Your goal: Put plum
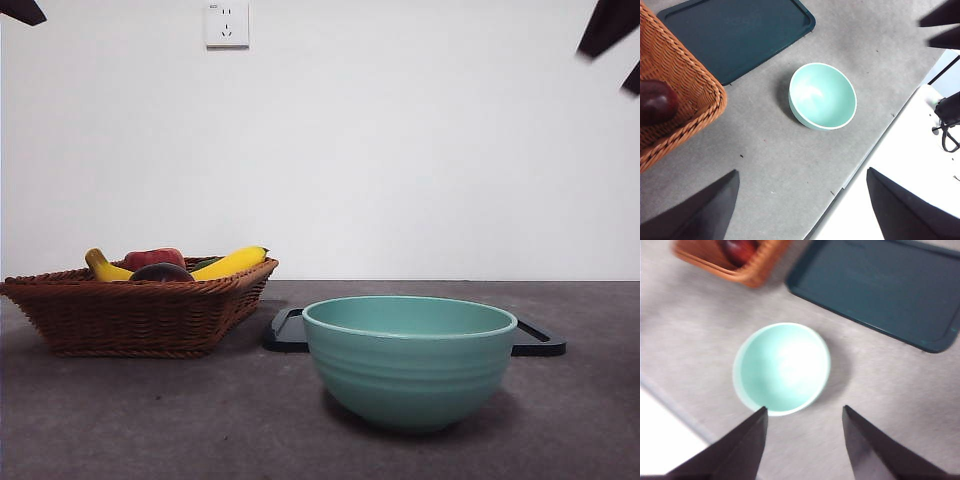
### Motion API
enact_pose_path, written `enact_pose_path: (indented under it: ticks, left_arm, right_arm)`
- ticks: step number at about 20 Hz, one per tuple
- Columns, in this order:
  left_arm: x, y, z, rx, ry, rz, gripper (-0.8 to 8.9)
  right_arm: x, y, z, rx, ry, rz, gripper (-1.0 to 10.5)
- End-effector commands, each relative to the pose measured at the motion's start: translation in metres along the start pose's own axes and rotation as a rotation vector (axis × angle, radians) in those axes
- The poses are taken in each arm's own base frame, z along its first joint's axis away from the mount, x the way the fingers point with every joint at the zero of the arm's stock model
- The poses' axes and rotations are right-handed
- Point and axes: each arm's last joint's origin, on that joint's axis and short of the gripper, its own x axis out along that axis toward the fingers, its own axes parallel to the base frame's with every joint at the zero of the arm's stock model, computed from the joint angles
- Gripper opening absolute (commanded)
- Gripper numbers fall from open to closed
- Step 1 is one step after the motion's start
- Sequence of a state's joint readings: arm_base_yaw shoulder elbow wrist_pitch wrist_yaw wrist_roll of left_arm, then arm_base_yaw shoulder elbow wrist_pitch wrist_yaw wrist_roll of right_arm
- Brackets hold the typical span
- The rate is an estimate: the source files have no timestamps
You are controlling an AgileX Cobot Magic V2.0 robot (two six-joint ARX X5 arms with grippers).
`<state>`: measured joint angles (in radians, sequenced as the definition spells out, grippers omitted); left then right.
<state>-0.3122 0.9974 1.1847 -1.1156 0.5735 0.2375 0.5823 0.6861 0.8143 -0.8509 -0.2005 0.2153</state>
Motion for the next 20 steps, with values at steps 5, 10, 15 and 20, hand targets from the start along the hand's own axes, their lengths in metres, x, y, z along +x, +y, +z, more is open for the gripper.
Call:
enact_pose_path:
  ticks: [5,10,15,20]
  left_arm:
    - [-0.0013,-0.0007,0.0043,0.002,-0.011,-0.004,4.05]
    - [-0.0013,-0.0008,0.0044,0.003,-0.011,-0.003,4.05]
    - [-0.0013,-0.0007,0.0046,0.004,-0.012,-0.004,0.45]
    - [-0.0014,-0.0006,0.0048,0.005,-0.014,-0.003,0.15]
  right_arm:
    - [-0.0147,0.0039,-0.0091,0.017,0.023,0.074,2.4]
    - [-0.0147,0.0040,-0.0087,0.016,0.018,0.075,2.4]
    - [-0.0147,0.0040,-0.0087,0.014,0.018,0.075,0.4]
    - [-0.0149,0.0037,-0.0087,0.006,0.014,0.064,0.1]
